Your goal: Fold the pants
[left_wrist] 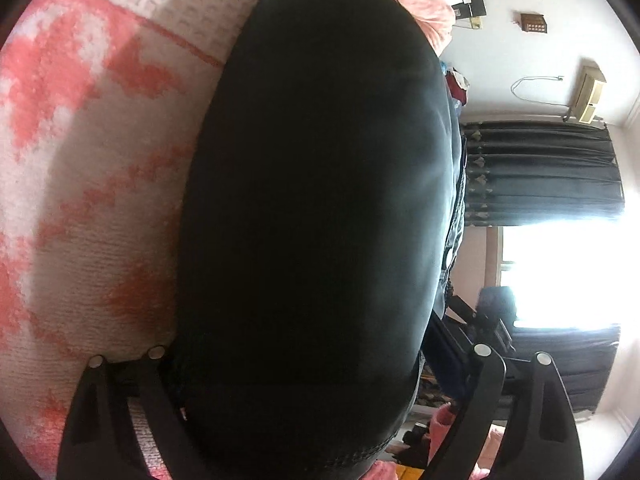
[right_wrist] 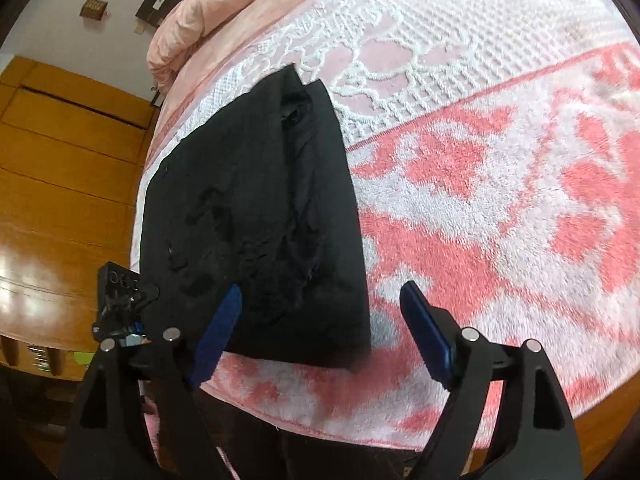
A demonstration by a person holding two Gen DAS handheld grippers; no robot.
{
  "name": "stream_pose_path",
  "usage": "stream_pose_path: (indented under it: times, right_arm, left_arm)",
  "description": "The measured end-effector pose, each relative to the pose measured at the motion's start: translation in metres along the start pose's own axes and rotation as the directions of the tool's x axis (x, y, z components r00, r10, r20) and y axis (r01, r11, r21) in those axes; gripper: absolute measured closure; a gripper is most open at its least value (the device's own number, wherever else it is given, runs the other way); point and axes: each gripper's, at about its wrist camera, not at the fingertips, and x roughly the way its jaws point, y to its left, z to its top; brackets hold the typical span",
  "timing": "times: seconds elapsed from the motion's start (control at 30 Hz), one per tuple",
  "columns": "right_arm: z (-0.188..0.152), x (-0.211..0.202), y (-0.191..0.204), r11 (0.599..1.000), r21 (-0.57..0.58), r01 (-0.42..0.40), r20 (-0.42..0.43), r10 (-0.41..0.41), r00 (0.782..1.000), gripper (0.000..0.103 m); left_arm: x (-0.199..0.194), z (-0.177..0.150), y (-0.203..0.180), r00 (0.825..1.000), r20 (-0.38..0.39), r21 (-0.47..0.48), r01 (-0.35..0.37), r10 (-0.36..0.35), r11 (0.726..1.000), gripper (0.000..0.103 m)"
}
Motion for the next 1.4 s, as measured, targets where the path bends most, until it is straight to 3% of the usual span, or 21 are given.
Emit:
stream_pose_path:
  times: [0.17,0.27,0.33,0.43,0.47,0.5,0.77,0.83,1.13,1.4]
  right_arm:
    - [0.007,0.019,-0.016,0.989,0.06,-0.134,-0.061,0.137,0.989,0.022]
    - [0.01,0.032,-0.028,0.971,0.118,-0.209,-0.085,0.219,0.972,0.019]
    - [0.01,0.044,-0.036,0.948,0.149,-0.28,-0.106,0.297,0.949,0.016]
    - [0.011,0.051,-0.038,0.936,0.131,-0.326,-0.111,0.34,0.934,0.015]
    - [0.013,0.05,-0.038,0.931,0.131,-0.339,-0.109,0.354,0.929,0.018]
    - [0.013,0.051,-0.037,0.925,0.13,-0.356,-0.112,0.371,0.922,0.027]
    - [0.007,0.049,-0.029,0.911,0.108,-0.397,-0.081,0.406,0.91,0.058]
    - [0.006,0.045,-0.02,0.923,0.073,-0.378,-0.074,0.383,0.921,0.062]
    - [-0.001,0.017,0.017,0.953,-0.047,-0.298,-0.03,0.297,0.954,0.068]
    - [0.008,-0.016,0.054,0.951,-0.197,-0.237,0.038,0.249,0.968,0.068]
  left_arm:
    - [0.01,0.001,-0.008,0.998,-0.045,0.021,-0.038,0.038,0.999,0.004]
    - [0.01,0.004,-0.009,0.997,-0.059,0.013,-0.045,0.045,0.999,0.004]
    - [0.009,0.006,-0.008,0.998,-0.054,0.009,-0.038,0.038,0.999,0.004]
    - [0.008,0.006,-0.009,0.998,-0.041,0.011,-0.044,0.044,0.999,0.007]
    - [0.007,0.005,-0.01,0.998,-0.034,0.008,-0.05,0.05,0.999,0.011]
    - [0.004,0.002,-0.008,0.998,-0.029,0.004,-0.054,0.054,0.999,0.016]
    - [-0.005,0.001,-0.014,0.998,0.008,-0.029,-0.055,0.055,0.998,0.043]
    - [-0.01,-0.003,-0.015,0.998,0.023,-0.026,-0.058,0.059,0.998,0.047]
    - [-0.023,-0.037,-0.04,0.993,0.106,0.049,-0.055,0.049,0.997,0.058]
    - [-0.028,-0.016,-0.061,0.981,0.195,0.141,-0.042,0.014,0.989,0.058]
